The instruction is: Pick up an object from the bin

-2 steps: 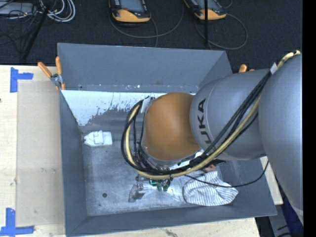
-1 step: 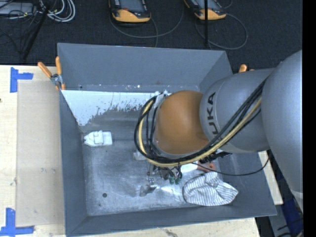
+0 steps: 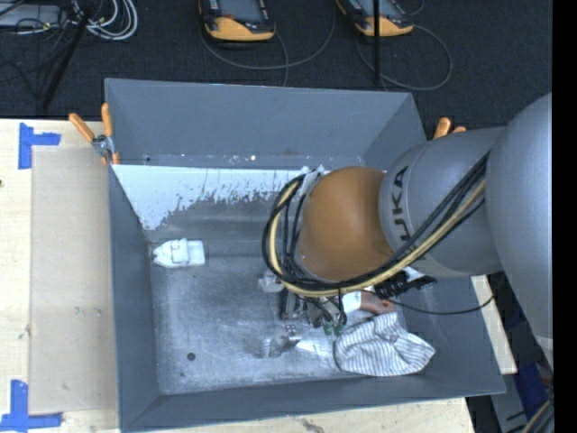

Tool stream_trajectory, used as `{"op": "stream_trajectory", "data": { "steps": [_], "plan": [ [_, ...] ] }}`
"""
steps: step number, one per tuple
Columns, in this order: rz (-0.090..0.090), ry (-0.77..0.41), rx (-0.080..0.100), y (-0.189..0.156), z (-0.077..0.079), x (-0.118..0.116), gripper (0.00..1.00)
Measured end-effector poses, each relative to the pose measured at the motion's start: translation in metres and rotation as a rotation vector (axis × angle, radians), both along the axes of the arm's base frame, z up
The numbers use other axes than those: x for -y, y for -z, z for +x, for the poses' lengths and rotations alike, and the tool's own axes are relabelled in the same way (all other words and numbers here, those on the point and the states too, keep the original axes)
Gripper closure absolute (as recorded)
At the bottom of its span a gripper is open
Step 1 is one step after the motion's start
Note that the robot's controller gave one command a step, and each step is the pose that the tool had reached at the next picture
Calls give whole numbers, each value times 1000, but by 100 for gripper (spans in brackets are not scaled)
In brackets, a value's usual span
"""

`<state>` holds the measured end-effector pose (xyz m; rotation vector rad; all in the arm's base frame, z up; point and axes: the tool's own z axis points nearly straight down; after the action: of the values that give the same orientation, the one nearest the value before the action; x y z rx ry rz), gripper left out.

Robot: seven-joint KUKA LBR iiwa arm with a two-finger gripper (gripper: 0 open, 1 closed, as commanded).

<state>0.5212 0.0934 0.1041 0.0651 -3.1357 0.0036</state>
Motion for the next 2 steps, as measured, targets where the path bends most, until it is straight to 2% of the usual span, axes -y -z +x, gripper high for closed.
{"op": "stream_trajectory", "data": {
  "steps": [1,2],
  "plan": [
    [3,105,-10,29,7,-23,100],
    [3,105,-9,29,7,-23,100]
  ]
}}
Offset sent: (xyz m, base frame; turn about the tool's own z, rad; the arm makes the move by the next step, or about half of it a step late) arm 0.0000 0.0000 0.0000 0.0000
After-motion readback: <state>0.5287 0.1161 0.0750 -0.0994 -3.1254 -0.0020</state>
